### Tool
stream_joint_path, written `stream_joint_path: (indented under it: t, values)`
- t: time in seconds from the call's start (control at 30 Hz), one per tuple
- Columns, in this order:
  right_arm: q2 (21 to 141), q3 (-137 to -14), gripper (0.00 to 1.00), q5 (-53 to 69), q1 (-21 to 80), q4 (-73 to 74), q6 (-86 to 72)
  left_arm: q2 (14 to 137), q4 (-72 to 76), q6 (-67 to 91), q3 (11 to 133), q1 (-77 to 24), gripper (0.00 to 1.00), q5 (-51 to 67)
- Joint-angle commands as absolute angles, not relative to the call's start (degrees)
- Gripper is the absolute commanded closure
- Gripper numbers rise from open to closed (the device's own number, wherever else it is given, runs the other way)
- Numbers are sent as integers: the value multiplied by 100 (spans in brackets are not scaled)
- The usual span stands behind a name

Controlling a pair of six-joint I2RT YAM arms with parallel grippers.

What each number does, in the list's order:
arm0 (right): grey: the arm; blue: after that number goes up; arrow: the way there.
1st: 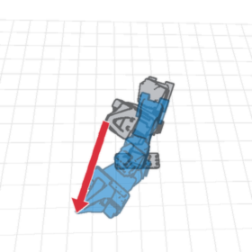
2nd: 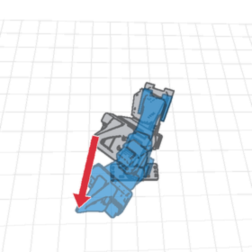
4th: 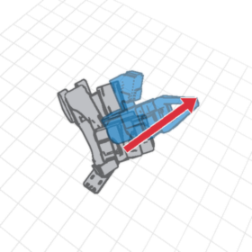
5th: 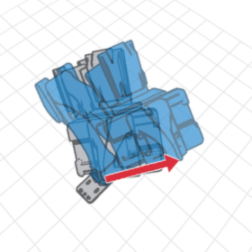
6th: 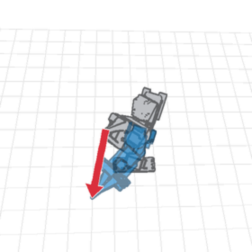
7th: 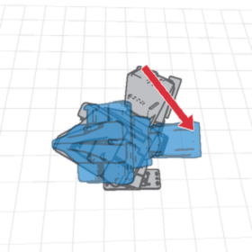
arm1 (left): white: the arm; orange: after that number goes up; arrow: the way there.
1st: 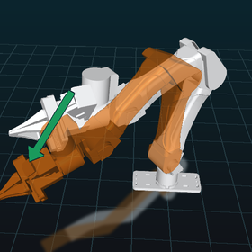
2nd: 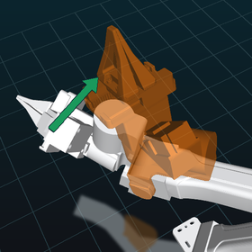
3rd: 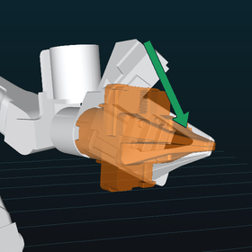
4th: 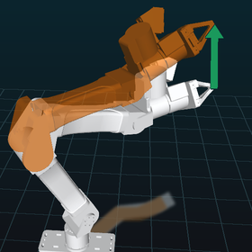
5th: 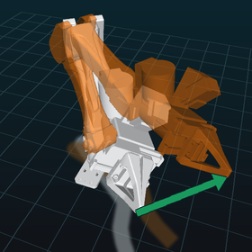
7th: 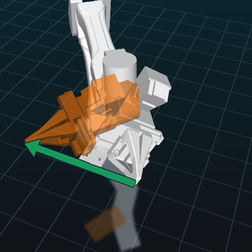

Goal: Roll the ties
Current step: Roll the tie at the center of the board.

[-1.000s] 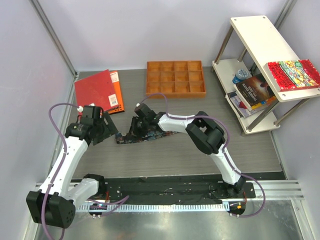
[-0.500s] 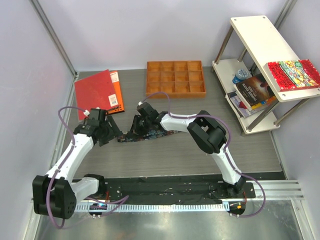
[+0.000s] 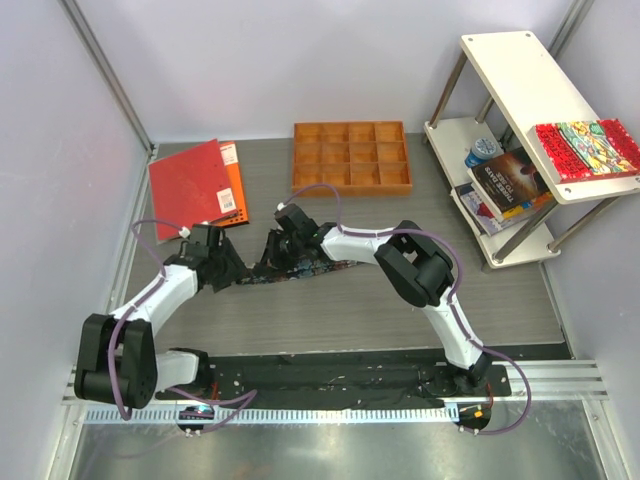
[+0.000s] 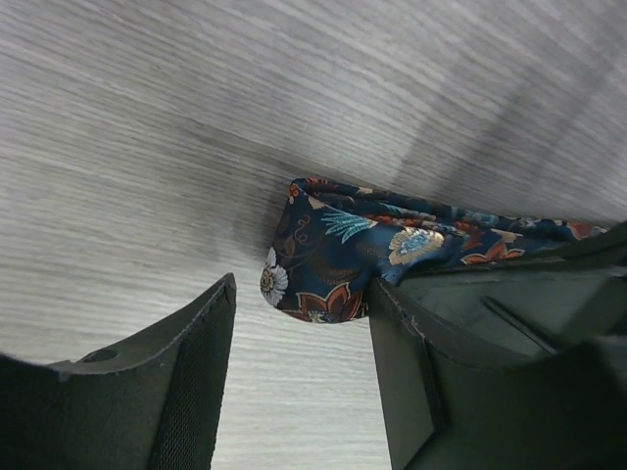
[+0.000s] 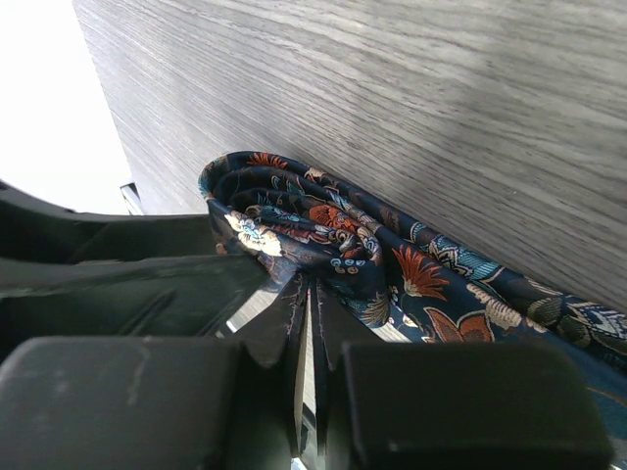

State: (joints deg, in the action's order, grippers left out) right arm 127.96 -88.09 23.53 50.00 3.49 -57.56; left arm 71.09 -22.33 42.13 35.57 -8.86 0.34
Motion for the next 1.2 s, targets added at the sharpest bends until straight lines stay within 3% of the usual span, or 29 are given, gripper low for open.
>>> stream_joint_path:
  t: [0.0,0.27,0.6,1.17]
  values:
    - [12480,-8771,89,2364,4948,290,-5669,7163,-1592,4341,3314,-853,44,264]
    - [12516,-8780,90,2382,4913,281,-5669,7092,-1450,4570,3147,-853,52,45]
    - [12393,-8745,90,2399,4843,325,-5651,7409,-1468,4887,3225,-896,78,-378]
    - [12436,-8912,90,2259,4983,273,-5809,7005,-2944,4834,4139,-1722,81,-1599]
